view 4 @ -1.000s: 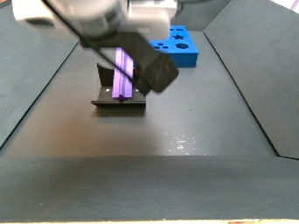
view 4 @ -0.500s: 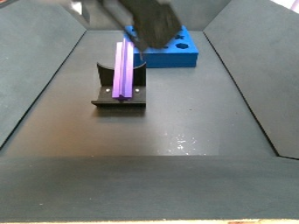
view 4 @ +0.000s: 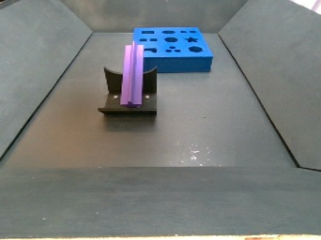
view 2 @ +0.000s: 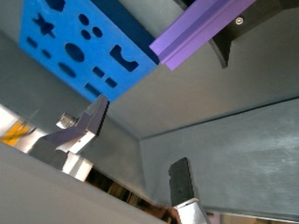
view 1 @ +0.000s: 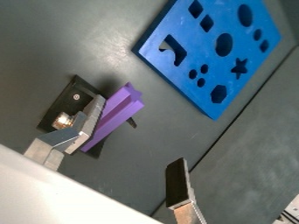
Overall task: Pick up the star object. Move up. Place the star object on the fixture. Regrasp the star object. Move to above the board. Insert the star object.
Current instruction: Regrasp the star object.
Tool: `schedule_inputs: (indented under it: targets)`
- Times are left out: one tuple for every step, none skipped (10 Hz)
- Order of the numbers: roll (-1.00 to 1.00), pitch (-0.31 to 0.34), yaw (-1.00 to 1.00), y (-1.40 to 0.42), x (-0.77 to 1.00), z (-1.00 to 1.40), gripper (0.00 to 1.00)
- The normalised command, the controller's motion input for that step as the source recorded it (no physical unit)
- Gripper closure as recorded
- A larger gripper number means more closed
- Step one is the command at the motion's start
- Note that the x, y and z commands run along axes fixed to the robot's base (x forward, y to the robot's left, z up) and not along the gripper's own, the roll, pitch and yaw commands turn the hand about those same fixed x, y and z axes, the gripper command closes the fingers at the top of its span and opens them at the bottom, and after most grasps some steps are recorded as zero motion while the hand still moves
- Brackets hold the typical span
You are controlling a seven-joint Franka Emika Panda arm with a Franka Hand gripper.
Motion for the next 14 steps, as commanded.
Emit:
schedule_inputs:
  targets:
    - [1.00,0.030,0.02,-0.51,-0.04,0.07,0.00]
    - [1.00,0.025,0.02,-0.23,-0.04,0.04,0.00]
    - [1.00,0.022,0.02,-0.06,-0.03,0.02,0.00]
    - [1.00,0.016,0.02,-0.04,-0.02,0.01,0.00]
    - [1.00,0.014,0.02,-0.04,-0.01,0.01,0.00]
    - [1.00,0.012,0.02,-0.03,0.00,0.01,0.00]
    - [1.00,0.013,0.02,-0.03,0.00,0.02,0.00]
    - [1.00,0.019,0.02,-0.02,0.00,0.01,0.00]
    - [1.00,0.025,0.03,-0.02,0.01,0.01,0.00]
    - [1.00,0.035,0.03,-0.03,0.02,0.01,0.00]
    - [1.00,0.044,0.03,-0.03,0.04,0.00,0.00]
    - [1.00,0.054,0.04,-0.03,0.05,0.00,0.00]
    - [1.00,0.074,0.04,-0.03,0.07,0.00,0.00]
    - [1.00,0.091,0.05,-0.04,0.08,0.00,0.00]
